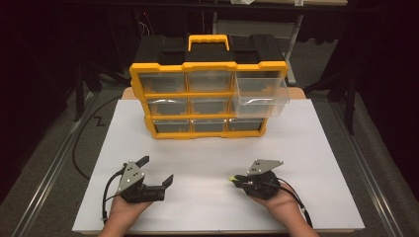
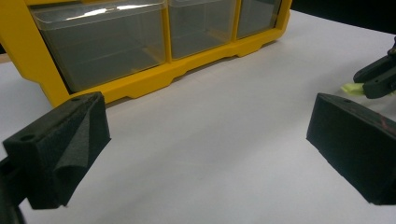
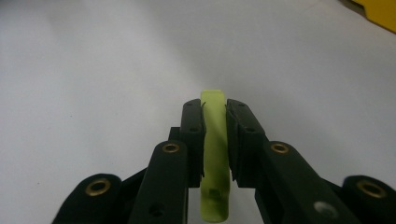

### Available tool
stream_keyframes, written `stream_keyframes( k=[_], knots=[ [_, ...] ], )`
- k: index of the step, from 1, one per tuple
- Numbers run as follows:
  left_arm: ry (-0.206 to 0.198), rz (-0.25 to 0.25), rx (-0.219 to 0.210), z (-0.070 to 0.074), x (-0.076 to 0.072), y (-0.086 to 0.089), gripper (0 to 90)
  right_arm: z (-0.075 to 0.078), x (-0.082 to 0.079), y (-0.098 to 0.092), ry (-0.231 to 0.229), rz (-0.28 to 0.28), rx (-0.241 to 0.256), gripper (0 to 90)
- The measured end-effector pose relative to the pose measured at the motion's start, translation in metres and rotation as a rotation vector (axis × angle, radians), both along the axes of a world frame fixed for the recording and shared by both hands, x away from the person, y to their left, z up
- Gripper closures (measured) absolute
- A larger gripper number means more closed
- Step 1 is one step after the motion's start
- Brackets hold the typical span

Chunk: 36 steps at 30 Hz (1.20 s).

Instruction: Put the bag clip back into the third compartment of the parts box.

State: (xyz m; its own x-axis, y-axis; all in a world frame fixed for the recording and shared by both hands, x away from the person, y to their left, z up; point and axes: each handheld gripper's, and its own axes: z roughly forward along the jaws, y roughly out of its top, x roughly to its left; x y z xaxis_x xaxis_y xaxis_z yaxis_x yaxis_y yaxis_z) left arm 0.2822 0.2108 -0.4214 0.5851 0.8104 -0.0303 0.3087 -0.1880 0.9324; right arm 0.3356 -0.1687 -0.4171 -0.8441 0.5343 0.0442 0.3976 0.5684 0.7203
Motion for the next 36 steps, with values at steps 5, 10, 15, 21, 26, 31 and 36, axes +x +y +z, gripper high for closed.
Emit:
stream_keyframes(
  k=[5,10,15,21,26,31,36],
  knots=[
    [-0.002,0.008,0.0,-0.001,0.002,0.001,0.7,0.008,0.005,-0.005,0.006,-0.01,-0.058,79.1],
    [-0.006,0.001,-0.015,0.0,0.002,0.001,0.7,0.016,0.008,-0.011,0.048,-0.005,-0.146,78.9],
    [-0.01,-0.008,-0.001,0.0,0.002,0.0,0.8,0.02,0.007,-0.018,0.084,0.025,-0.203,78.9],
    [-0.01,-0.015,0.009,0.0,0.001,-0.001,0.8,0.026,0.007,-0.026,0.146,0.037,-0.225,79.0],
    [-0.011,-0.017,0.008,0.0,0.002,-0.002,0.7,0.031,0.008,-0.027,0.171,0.051,-0.257,79.0],
    [-0.007,-0.022,0.01,0.0,0.001,-0.003,0.7,0.043,0.009,-0.029,0.182,0.093,-0.315,78.9],
    [-0.018,-0.018,0.006,0.0,0.0,-0.003,0.5,0.056,0.01,-0.027,0.183,0.125,-0.362,79.0]
  ],
)
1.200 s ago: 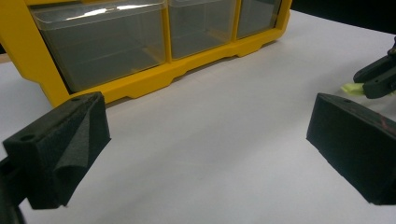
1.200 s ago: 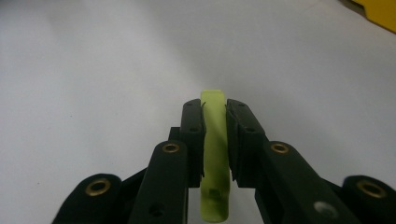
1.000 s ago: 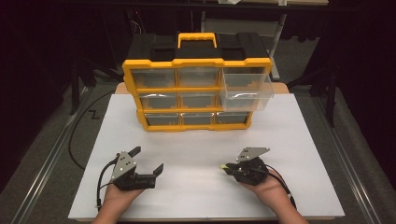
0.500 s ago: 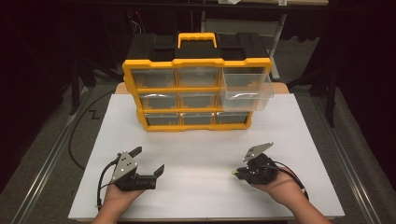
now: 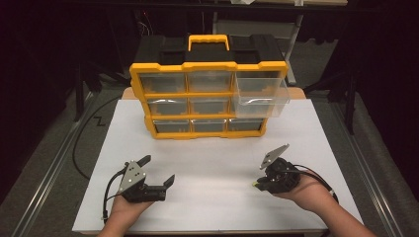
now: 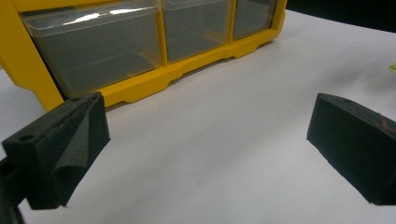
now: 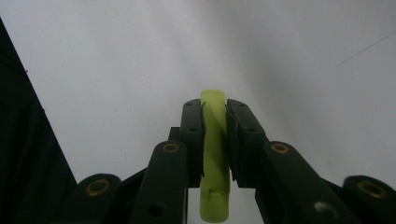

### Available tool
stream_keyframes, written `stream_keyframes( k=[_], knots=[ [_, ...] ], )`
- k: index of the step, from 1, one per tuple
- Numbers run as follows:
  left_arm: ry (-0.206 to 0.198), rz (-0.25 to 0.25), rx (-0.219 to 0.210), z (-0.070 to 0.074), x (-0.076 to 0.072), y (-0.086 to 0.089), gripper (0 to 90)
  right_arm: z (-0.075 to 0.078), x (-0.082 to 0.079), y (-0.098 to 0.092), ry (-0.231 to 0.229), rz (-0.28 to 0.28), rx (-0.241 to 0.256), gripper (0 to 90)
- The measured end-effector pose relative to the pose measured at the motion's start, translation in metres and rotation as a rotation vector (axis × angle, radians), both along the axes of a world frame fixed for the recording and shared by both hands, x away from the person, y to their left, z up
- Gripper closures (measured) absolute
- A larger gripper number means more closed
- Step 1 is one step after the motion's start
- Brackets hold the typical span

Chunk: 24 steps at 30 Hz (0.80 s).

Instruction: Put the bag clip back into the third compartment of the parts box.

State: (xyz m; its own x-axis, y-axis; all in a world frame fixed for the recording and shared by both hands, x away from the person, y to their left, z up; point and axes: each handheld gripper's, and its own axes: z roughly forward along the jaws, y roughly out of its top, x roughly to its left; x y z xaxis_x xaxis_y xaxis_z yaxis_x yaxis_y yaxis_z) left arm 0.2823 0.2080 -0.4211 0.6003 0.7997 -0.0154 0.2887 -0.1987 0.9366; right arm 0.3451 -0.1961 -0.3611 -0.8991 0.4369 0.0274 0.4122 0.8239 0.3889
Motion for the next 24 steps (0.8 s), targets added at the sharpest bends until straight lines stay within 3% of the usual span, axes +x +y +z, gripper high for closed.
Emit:
stream_keyframes(
  k=[6,14,24],
  knots=[
    [0.002,-0.015,0.007,0.0,0.0,-0.002,0.5,0.015,0.0,0.004,0.01,0.043,-0.04,79.0],
    [0.004,-0.02,0.017,0.0,-0.001,-0.002,0.5,0.037,0.005,0.003,0.045,0.056,-0.01,79.0],
    [0.002,-0.017,-0.006,0.0,-0.001,-0.001,0.5,0.066,0.009,0.0,0.03,0.063,-0.024,79.0]
  ],
)
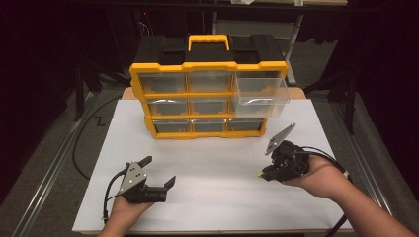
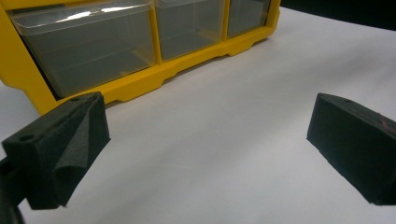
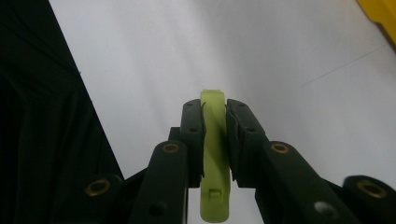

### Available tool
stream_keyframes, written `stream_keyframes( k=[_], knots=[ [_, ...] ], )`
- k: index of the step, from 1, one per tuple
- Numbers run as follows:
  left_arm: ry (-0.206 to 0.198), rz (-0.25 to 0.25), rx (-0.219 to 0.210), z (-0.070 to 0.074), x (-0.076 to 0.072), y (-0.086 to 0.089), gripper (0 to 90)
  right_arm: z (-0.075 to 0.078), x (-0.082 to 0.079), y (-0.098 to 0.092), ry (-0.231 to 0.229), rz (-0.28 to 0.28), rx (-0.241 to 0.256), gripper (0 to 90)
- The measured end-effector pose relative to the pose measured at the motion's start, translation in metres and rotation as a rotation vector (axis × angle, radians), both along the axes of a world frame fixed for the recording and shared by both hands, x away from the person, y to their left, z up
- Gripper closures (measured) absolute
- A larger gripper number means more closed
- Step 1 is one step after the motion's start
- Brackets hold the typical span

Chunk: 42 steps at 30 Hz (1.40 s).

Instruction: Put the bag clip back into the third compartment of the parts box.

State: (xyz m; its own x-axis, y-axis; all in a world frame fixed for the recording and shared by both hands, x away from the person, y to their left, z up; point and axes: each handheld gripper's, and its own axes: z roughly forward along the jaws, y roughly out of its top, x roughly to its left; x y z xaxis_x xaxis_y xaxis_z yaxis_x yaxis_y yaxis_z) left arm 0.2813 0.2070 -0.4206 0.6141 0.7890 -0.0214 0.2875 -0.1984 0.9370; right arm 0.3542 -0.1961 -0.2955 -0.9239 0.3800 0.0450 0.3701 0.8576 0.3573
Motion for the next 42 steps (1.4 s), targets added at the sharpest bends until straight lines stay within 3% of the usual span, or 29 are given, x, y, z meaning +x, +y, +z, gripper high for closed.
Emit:
stream_keyframes(
  k=[7,29,33,42],
  knots=[
    [0.004,0.001,0.003,0.0,0.001,0.0,0.5,0.026,0.003,-0.002,-0.023,0.005,-0.015,79.0],
    [0.004,-0.011,0.012,-0.001,0.001,-0.002,0.5,0.09,0.012,-0.002,-0.023,-0.004,-0.002,79.0],
    [0.003,-0.01,0.004,0.0,0.001,-0.001,0.5,0.101,0.012,-0.002,-0.032,0.01,-0.017,79.0],
    [0.005,-0.011,0.003,0.0,0.001,0.0,0.5,0.132,0.01,0.001,-0.058,0.032,0.005,79.0]
  ],
)
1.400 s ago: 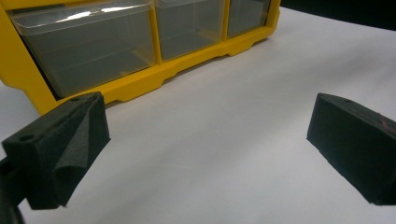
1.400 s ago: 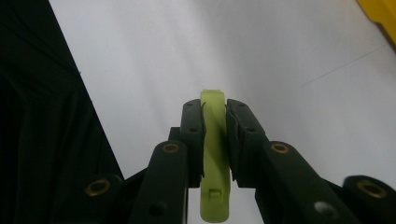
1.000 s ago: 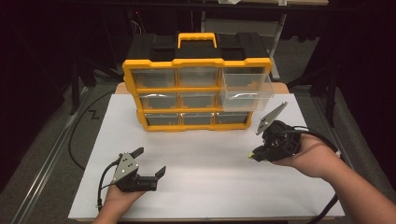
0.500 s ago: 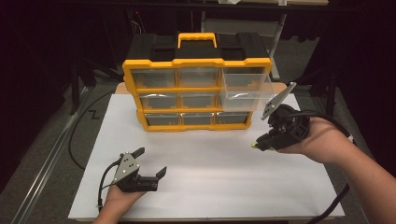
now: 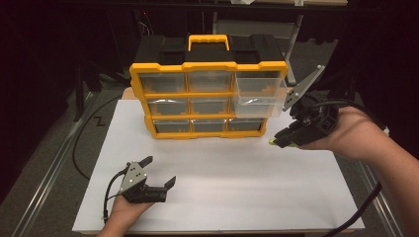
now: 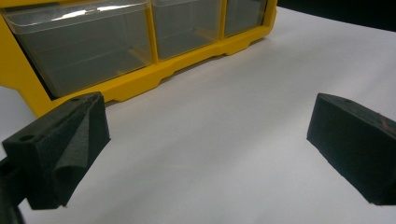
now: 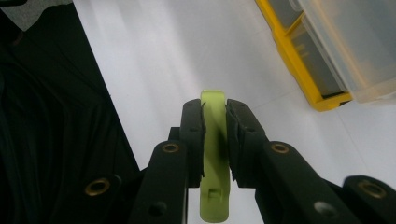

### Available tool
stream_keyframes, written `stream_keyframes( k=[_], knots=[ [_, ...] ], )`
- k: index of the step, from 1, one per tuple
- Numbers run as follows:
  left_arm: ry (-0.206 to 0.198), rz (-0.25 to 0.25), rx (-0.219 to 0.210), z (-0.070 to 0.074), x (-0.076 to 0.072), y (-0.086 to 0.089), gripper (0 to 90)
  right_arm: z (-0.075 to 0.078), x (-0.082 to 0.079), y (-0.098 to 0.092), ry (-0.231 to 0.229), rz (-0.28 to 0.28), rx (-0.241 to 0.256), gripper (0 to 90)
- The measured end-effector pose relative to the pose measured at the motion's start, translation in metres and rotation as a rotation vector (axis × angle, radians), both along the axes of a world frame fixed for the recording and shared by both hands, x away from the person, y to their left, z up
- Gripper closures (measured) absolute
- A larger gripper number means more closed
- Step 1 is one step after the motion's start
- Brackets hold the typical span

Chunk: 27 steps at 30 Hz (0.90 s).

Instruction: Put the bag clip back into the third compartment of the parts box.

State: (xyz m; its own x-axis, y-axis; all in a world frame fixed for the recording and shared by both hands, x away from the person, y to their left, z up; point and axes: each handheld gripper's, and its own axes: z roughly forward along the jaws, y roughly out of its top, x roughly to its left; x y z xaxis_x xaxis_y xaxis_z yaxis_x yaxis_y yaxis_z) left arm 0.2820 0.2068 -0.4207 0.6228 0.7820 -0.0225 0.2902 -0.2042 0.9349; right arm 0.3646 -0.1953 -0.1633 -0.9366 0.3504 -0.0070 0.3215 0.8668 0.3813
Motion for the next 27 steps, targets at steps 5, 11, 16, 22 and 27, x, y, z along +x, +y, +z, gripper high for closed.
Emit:
stream_keyframes(
  k=[5,11,16,22,27],
  knots=[
    [0.003,-0.002,0.005,0.0,0.0,0.0,0.5,0.012,-0.001,0.0,-0.017,0.003,-0.004,78.9],
    [-0.001,-0.004,0.004,0.0,0.0,0.0,0.5,0.033,0.0,-0.001,-0.04,0.0,0.001,79.0],
    [0.003,-0.003,0.005,-0.001,0.0,0.0,0.6,0.047,0.002,-0.001,-0.056,-0.005,0.002,79.0],
    [0.006,-0.007,0.012,-0.001,0.0,-0.001,0.6,0.054,0.008,0.001,-0.066,-0.005,-0.01,78.9],
    [0.007,-0.005,0.006,-0.001,0.0,0.0,0.6,0.057,0.018,0.006,-0.067,-0.012,-0.016,79.0]
  ],
)
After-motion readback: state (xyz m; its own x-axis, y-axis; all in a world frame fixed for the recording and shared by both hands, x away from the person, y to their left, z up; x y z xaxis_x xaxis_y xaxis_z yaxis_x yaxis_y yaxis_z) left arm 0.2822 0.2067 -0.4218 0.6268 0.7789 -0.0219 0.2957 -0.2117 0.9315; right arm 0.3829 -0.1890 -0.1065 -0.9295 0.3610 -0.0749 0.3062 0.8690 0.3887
